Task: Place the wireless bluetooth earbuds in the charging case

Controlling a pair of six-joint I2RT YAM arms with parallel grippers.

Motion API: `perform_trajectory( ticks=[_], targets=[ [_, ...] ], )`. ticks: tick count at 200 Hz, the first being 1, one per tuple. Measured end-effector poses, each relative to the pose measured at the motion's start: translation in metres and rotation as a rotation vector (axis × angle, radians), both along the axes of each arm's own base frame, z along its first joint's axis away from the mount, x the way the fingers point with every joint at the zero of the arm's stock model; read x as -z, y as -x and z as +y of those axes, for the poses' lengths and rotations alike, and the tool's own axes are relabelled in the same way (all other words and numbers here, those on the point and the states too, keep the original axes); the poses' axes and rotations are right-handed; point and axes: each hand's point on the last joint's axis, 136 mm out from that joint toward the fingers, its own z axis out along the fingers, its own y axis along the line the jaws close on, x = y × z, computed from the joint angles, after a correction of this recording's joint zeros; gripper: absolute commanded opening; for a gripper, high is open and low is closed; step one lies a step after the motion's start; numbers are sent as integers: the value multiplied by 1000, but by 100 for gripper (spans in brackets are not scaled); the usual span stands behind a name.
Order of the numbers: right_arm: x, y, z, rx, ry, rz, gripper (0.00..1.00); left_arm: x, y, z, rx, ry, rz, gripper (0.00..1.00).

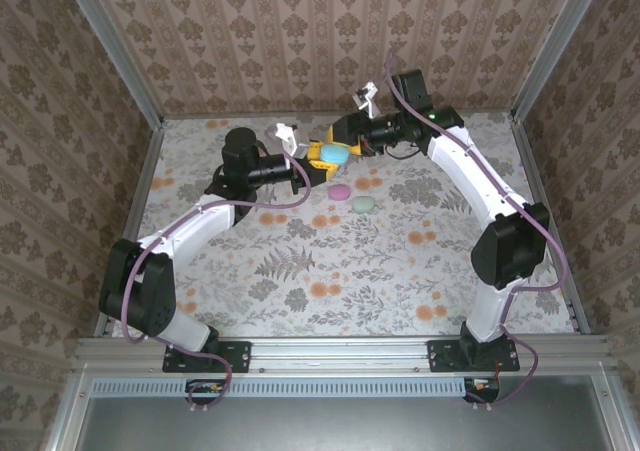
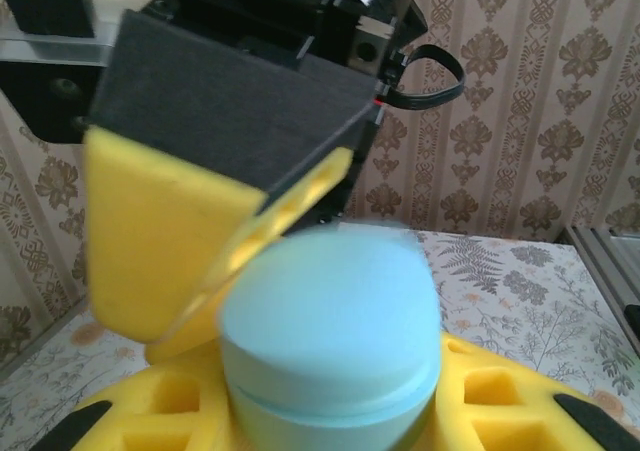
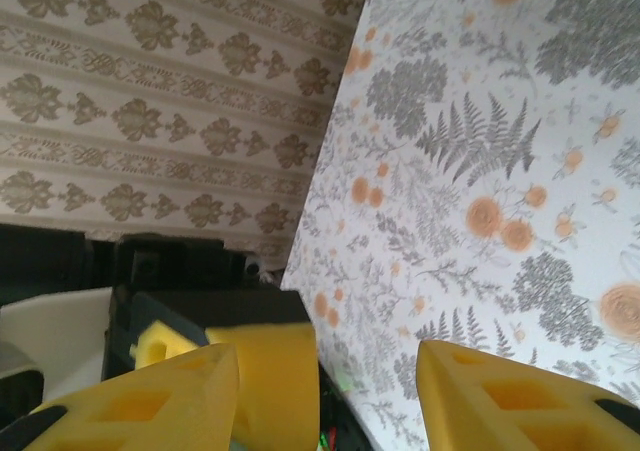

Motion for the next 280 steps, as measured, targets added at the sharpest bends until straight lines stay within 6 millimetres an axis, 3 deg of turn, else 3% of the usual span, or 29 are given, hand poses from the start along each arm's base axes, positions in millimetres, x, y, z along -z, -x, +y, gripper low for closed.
perform_trajectory(
  ticks=[72,147,193,214,256,280],
  targets=[
    [-18,20,-19,20,-164,6,61,-4,-1,-1,-10,10,-19,26],
    [-28,40,-9,-93,-255,71,56,-8,-2,-1,-17,23,-27,26],
    [-22,43,-4,-126,-264,105,53,-12,-3,-1,-18,32,-36,26],
    [-17,43,-2,-139,-266,122,49,-11,-3,-1,-17,31,-33,26],
    [-15,41,-2,-138,-271,147,27,-5,-5,-2,-18,21,-17,27],
    [-14,41,-3,-137,-271,149,22,-2,-6,-2,-25,9,-17,34]
  ],
)
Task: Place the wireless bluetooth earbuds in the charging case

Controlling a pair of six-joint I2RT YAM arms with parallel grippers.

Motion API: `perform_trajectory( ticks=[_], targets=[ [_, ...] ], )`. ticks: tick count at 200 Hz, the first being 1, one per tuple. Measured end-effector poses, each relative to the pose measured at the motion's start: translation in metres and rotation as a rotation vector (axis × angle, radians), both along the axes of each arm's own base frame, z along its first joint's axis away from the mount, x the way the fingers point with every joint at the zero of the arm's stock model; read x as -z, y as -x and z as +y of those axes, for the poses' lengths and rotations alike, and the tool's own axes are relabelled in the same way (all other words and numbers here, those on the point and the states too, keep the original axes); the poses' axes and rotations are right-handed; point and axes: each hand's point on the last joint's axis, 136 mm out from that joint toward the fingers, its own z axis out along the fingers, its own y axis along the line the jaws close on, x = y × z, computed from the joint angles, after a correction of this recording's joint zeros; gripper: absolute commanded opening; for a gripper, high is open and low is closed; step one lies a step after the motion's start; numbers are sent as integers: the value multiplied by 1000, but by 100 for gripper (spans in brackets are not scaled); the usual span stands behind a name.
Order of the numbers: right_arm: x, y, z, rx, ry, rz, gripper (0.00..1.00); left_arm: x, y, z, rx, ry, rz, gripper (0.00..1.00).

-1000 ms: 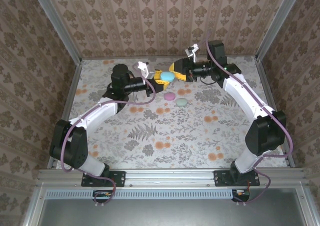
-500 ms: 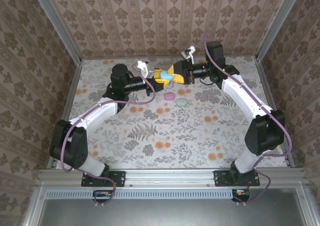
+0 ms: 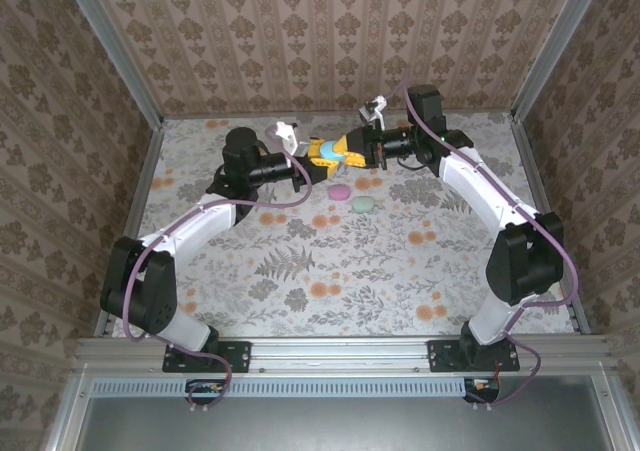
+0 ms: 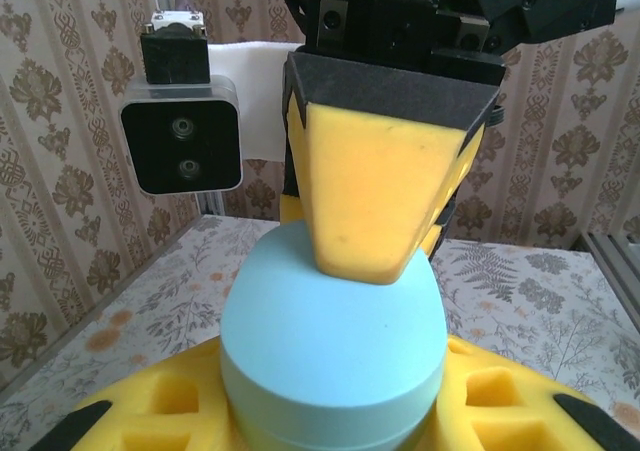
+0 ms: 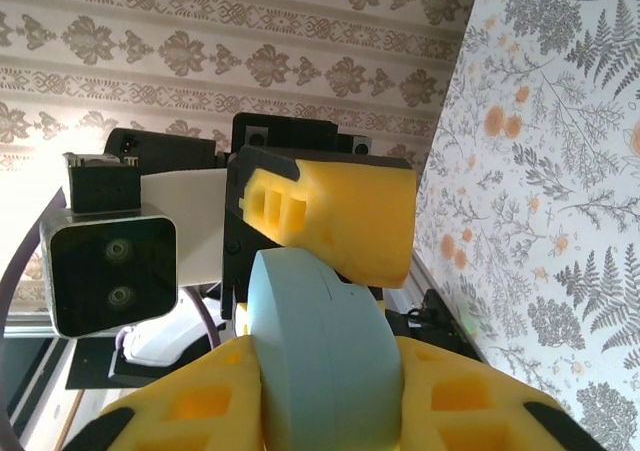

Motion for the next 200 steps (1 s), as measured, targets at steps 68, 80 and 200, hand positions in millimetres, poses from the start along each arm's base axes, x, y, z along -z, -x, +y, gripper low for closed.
perform_trajectory(
  ticks=[68,80,200],
  targets=[
    [25,8,-7,49,37,16,15,8,2,-3,11,-59,37,71],
    [31,10,-10,70,47,13,14,8,2,-2,11,-64,43,71],
    [180,12,-28,248,320,126,16,3,37,45,-199,-99,13,78]
  ],
)
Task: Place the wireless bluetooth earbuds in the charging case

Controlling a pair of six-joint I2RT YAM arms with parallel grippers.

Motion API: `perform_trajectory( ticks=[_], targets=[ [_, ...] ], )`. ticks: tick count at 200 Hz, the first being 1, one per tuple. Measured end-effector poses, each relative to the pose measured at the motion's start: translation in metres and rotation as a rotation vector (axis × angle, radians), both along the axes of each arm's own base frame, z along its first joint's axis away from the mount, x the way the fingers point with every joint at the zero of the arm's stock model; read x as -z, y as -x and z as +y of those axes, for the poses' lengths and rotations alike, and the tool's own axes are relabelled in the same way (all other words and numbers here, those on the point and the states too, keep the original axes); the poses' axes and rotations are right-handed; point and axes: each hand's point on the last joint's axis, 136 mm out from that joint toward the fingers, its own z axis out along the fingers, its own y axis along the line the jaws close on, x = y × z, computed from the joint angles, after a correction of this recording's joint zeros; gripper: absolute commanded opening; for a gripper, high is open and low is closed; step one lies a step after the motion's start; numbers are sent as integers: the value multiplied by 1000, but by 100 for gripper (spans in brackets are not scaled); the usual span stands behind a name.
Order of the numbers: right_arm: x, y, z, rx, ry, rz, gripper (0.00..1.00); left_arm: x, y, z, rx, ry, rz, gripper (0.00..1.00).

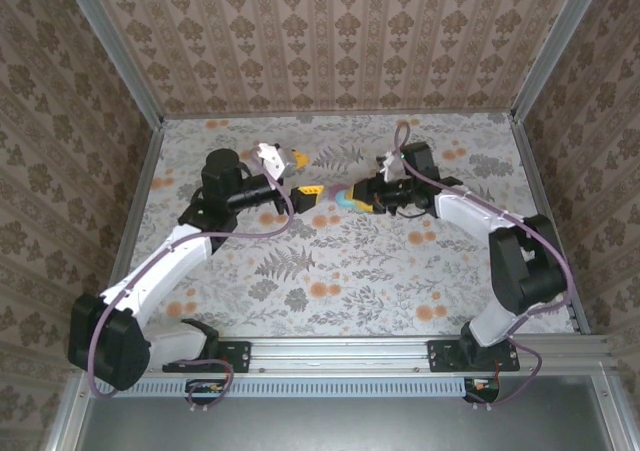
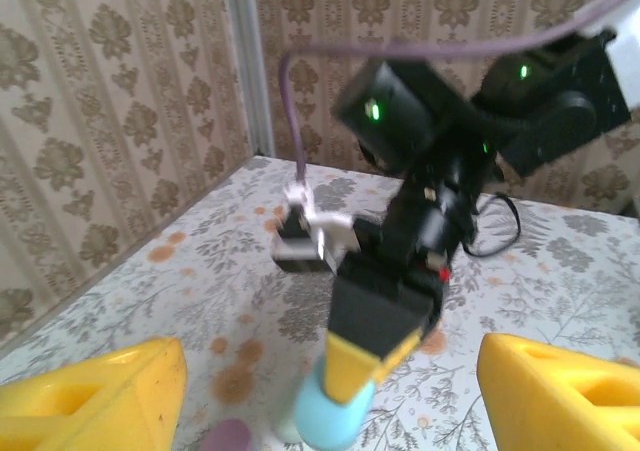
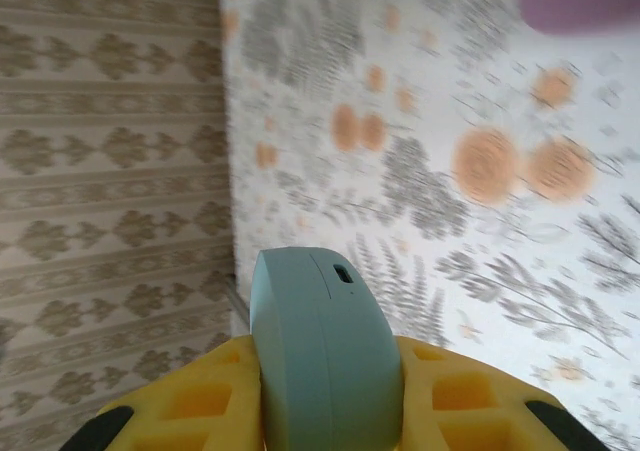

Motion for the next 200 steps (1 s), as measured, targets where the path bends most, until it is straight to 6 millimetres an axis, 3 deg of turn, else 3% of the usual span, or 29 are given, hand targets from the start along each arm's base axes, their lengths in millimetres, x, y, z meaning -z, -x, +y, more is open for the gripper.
perform_trajectory(
  ticks=[36,93,119,149,184,200],
  targets=[
    [64,22,11,-41,95,116,18,0,-8,9,-83,-7,-12,78],
    [105,30,10,-63,196,153,22,1,-13,12,-120,-12,-14,79],
    [108,31,9,-80,209,148,31,2,-16,13,-135,-14,-15,79],
    [109,30,5,-93,251,139,47,3,-19,15,-158,-15,-18,80],
    [113,31,-6,-95,339,138,58,10,-23,18,-190,-27,-9,80],
    [110,30,-16,-87,396,127,69,12,-25,20,-205,-30,-9,81]
  ],
)
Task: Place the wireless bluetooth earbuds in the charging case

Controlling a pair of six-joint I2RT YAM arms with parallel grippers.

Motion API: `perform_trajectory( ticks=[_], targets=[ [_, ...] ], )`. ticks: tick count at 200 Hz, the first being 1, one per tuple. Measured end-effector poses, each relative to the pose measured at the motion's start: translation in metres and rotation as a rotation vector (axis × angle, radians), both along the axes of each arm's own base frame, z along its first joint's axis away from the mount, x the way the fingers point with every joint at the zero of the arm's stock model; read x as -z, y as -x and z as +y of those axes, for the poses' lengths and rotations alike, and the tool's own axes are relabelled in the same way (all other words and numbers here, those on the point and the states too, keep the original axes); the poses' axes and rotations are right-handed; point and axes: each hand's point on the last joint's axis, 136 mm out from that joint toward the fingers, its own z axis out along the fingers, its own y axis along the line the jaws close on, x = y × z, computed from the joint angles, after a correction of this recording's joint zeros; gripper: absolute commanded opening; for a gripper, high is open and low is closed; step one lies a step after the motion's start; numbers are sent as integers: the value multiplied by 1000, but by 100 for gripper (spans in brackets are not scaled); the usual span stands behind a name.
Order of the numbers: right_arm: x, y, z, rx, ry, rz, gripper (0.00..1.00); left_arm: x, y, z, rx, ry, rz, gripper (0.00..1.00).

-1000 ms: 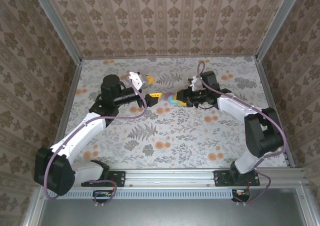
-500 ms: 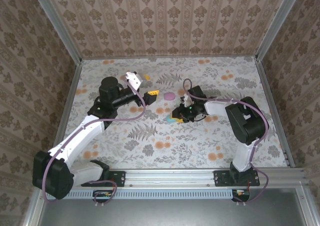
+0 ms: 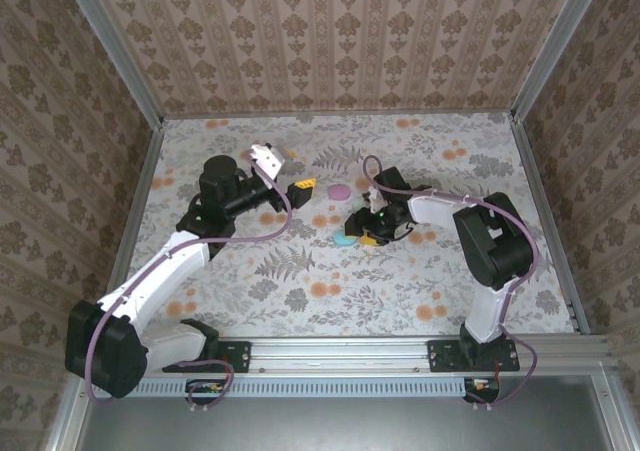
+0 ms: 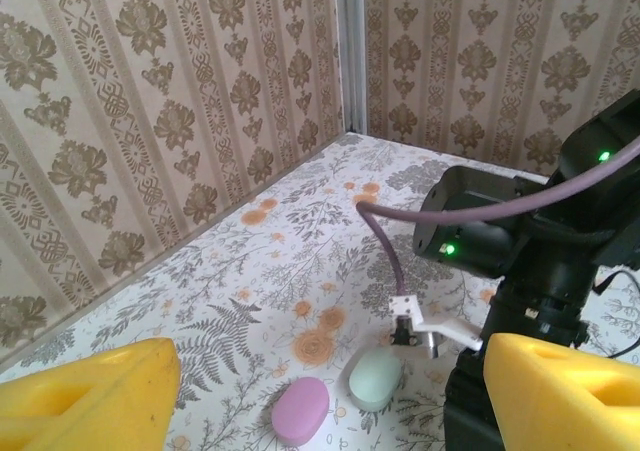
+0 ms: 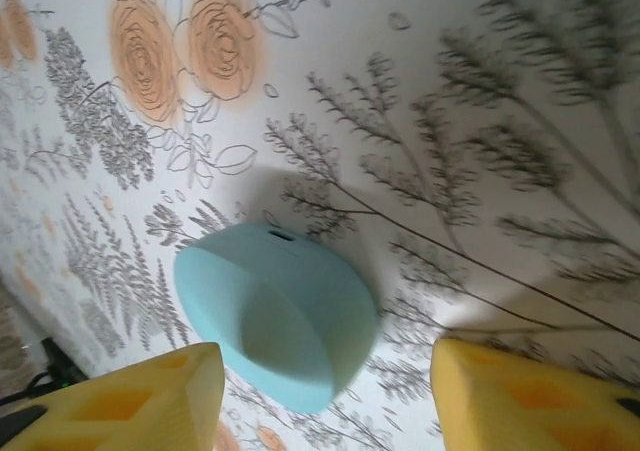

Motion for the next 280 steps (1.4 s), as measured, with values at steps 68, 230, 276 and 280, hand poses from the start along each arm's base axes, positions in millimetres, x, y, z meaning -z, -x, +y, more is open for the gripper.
perform_trajectory(
  ticks=[68,230,276,280],
  targets=[
    [-130,-40,-97,207,375,-574,100,27,-52,59,-324,-10,77,100],
    [-51,-76,-235,353,588,-985,100,220,-90,255,-1010,-242,313,100],
    [-40,-66,-236,362,608,-1004,100,240,-79,261,-1015,-203,313,100],
    [-42,-67,-236,366,610,-1012,100,238,-80,259,-1011,-199,304,100]
  ],
)
